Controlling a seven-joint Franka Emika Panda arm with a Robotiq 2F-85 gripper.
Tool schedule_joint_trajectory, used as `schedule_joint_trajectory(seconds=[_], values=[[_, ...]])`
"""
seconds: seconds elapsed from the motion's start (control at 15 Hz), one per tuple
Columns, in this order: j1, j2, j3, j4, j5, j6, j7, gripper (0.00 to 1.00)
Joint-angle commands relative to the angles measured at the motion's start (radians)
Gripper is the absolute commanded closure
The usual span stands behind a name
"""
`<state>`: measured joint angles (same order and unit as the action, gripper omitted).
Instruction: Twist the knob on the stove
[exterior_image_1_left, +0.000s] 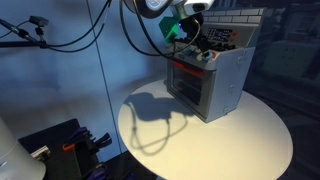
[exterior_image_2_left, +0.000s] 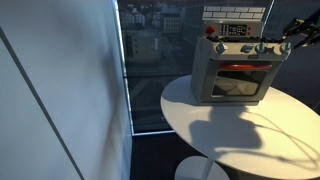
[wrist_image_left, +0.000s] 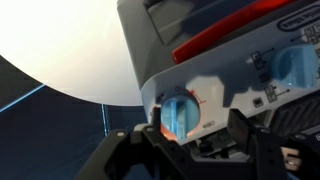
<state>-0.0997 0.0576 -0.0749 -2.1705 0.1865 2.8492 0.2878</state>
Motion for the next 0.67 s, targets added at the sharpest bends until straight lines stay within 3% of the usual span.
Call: schedule_joint_trajectory(seconds=[0.0, 0.2, 0.27, 0.6], values=[[0.001, 0.02, -0.005, 0.031, 0.027, 0.006, -0.03, 0.35], [0.001, 0.022, -0.005, 0.032, 0.027, 0.006, -0.029, 0.47], [0.001, 0.022, -0.005, 0.033, 0.026, 0.006, -0.028, 0.43], [0.001, 0.021, -0.005, 0.031, 0.028, 0.007, -0.03, 0.52]])
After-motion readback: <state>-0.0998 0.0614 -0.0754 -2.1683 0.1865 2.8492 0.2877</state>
